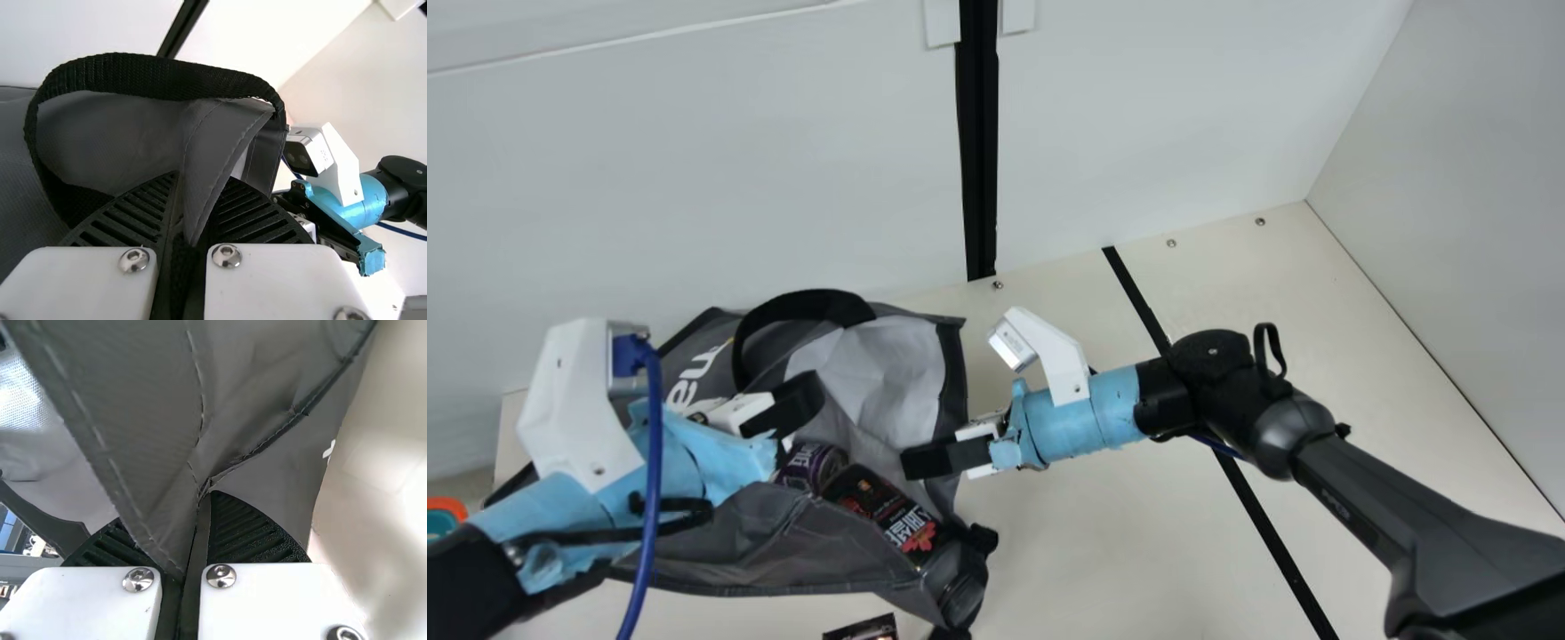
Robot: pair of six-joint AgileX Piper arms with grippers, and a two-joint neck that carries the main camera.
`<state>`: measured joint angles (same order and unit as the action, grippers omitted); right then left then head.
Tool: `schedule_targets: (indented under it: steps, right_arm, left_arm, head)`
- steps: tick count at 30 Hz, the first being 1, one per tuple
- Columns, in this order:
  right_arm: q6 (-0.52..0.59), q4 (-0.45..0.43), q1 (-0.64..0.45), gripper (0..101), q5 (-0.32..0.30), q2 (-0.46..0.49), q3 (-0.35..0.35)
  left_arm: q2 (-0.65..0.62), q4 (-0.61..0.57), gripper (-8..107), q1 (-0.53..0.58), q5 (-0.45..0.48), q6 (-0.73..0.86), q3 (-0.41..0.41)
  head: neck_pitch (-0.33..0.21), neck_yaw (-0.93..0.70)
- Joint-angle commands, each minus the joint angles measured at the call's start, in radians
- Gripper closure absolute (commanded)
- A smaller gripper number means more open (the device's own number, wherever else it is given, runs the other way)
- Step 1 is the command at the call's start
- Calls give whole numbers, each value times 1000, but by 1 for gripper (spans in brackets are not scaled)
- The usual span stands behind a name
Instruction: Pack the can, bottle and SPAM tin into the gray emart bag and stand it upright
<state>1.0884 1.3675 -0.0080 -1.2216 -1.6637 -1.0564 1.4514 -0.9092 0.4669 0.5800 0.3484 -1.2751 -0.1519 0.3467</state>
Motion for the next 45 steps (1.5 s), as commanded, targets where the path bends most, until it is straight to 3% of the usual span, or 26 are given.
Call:
schedule_targets:
  steps: [1, 11, 24, 34, 45]
  right_arm:
    - [-14, -2, -4, 101, 2, 20, 3]
    - [-124, 16, -22, 101, 2, 109, -4]
    - [-309, 59, -43, 101, 2, 189, -109]
    - [-468, 101, -68, 101, 2, 247, -194]
    - [-657, 101, -132, 101, 2, 338, -267]
  left_arm:
    - [2, -14, 107, 5, 0, -1, -7]
    - [-1, -52, 107, 22, -8, -49, -50]
    - [-18, -51, 107, 13, 25, -120, -122]
    - [-24, -80, 107, -18, 123, -139, -199]
    - [-52, -137, 107, -86, 301, -145, -264]
  head:
    - [-23, 2]
    - [-23, 2]
    - [-23, 2]
    - [-23, 2]
    - [-23, 2]
